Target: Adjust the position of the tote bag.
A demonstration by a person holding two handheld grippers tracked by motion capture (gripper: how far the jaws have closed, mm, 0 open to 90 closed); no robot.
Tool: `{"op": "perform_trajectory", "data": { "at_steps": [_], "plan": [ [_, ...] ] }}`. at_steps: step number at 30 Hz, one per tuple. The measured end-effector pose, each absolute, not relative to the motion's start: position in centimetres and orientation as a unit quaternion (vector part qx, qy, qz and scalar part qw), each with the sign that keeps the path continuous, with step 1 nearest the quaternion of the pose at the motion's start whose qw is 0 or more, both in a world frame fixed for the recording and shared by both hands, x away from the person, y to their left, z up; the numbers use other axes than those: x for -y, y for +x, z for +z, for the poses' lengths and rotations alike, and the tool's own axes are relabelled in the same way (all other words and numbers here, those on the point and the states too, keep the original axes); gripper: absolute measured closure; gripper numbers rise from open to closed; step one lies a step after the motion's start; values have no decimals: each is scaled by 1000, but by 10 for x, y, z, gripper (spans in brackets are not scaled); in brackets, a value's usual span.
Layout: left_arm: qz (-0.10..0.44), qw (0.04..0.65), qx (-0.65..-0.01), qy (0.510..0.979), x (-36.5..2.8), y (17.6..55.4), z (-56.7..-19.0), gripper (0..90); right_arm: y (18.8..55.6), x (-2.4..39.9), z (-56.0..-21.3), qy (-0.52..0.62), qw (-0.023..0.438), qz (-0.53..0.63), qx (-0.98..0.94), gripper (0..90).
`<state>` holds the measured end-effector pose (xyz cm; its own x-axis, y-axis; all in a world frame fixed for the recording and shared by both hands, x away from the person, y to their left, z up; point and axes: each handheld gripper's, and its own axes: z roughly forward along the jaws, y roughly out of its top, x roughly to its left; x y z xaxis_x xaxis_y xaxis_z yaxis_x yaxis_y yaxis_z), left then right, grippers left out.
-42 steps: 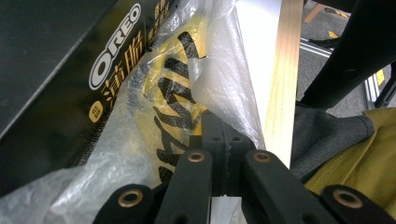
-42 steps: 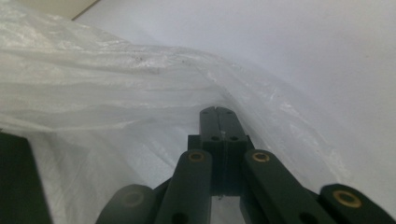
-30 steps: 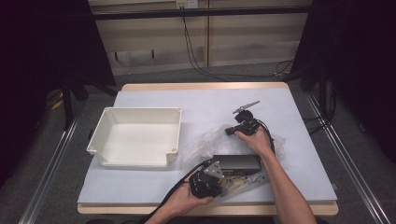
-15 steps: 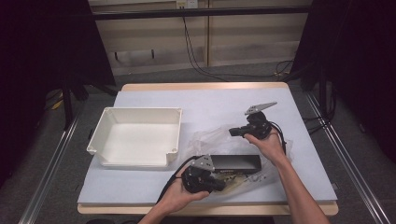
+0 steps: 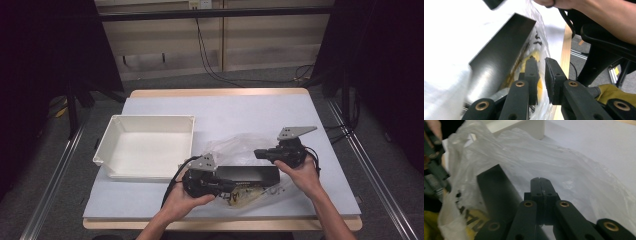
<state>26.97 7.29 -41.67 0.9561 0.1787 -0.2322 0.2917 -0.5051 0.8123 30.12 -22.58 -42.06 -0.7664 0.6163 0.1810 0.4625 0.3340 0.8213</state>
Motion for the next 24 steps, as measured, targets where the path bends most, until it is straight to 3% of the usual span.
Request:
{"op": "perform_trajectory", "data": {
  "at_steps": [9, 16, 24],
  "plan": [
    [-36, 465, -105, 878, -68, 281, -408, 757, 267, 241, -422, 339, 90, 482, -803, 869],
    [-25, 444, -97, 891, -64, 298, -404, 644, 243, 252, -425, 354, 102, 487, -792, 730],
    [-2, 412, -86, 907, -55, 304, -403, 619, 218, 264, -428, 366, 112, 484, -787, 634]
  ]
}}
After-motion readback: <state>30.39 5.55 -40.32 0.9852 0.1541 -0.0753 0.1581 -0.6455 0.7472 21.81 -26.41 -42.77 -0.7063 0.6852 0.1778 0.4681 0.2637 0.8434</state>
